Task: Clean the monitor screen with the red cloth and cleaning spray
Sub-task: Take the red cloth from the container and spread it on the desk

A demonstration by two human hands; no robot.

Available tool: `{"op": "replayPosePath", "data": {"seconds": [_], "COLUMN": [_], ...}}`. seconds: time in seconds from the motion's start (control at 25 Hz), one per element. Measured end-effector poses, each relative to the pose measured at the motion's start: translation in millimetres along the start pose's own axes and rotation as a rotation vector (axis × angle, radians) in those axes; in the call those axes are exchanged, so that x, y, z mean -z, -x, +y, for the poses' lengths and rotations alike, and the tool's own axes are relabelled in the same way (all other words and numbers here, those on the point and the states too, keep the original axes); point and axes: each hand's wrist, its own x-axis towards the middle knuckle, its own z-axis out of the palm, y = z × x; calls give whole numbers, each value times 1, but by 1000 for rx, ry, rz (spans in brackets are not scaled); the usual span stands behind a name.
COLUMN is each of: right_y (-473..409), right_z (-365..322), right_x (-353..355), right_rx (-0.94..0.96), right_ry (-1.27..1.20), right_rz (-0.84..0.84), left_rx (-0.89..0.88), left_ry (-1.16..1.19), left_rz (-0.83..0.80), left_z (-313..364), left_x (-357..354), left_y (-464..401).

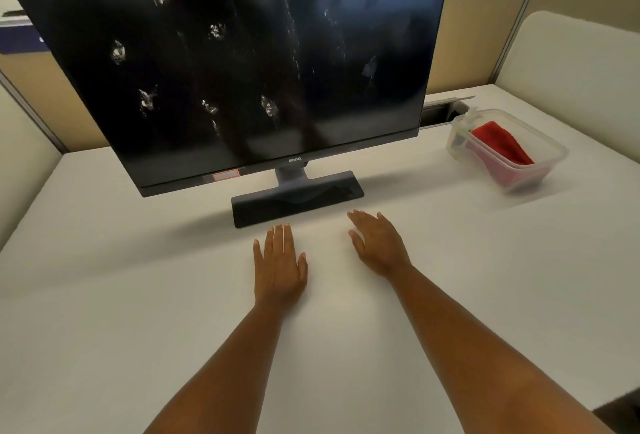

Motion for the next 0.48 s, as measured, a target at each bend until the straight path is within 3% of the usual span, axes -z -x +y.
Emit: {"op": "replayPosePath", "data": {"seconds": [0.2, 0.48], "right_y": [-9, -25], "right_z": [32, 104], "right_x": [49, 113], "right_rx": [63, 57], "right_ry": [36, 134], "right_rz": [287, 302], "left_rx": [-73, -116], "left_ry": [43, 83], "left_rz": [59, 65], "left_z": [49, 127], "left_x": [6, -7], "left_y": [-24, -57]}}
